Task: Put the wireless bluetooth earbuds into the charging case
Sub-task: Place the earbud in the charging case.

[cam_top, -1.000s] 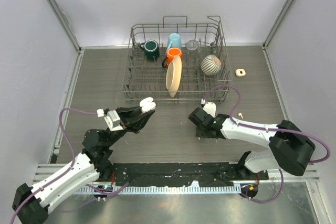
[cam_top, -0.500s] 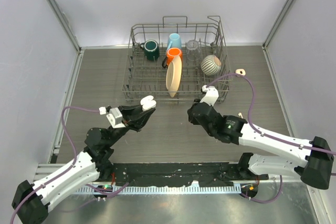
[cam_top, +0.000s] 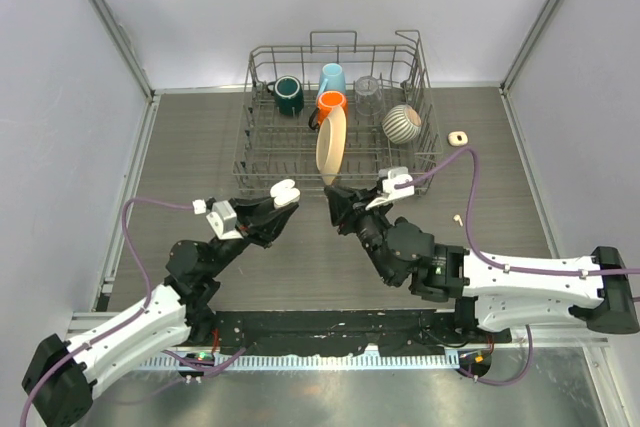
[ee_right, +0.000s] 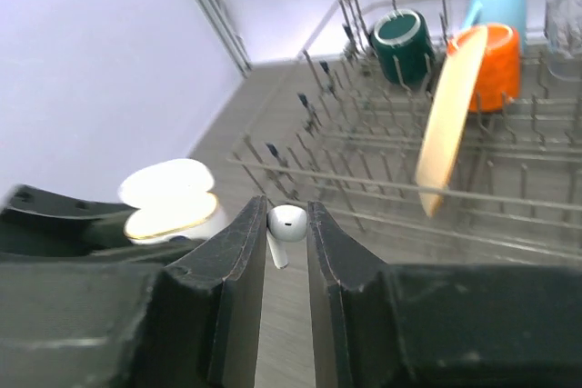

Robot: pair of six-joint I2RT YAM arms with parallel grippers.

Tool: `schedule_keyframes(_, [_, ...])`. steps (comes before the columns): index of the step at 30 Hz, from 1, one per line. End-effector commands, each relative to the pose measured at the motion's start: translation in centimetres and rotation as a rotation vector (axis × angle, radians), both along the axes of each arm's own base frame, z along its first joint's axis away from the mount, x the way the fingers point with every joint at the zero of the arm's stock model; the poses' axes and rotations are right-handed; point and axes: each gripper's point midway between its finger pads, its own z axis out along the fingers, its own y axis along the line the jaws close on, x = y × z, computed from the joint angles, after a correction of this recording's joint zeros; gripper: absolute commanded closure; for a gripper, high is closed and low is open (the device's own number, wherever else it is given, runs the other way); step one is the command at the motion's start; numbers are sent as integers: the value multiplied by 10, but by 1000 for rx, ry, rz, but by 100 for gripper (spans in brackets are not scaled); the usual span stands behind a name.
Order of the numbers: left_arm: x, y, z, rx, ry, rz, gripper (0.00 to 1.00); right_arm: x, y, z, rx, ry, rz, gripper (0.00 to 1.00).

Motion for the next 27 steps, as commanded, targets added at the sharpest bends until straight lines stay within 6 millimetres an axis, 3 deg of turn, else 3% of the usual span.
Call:
schedule_keyframes(1, [-3,8,33,-81,-65,17,100,-2,-11,60,185,-131,-65,99])
schedule_keyframes(7, [-4,3,30,-68,-63,-10,100,-13,13,83,237,-176,52,99])
schedule_keyframes(10, [-7,1,32,-71,-71,-27,100,-15,23,86,247,-187,81,99])
schedule_keyframes(27, [-15,-8,36,-63,-99,-89,100,-23,64,75,232,-177,188,99])
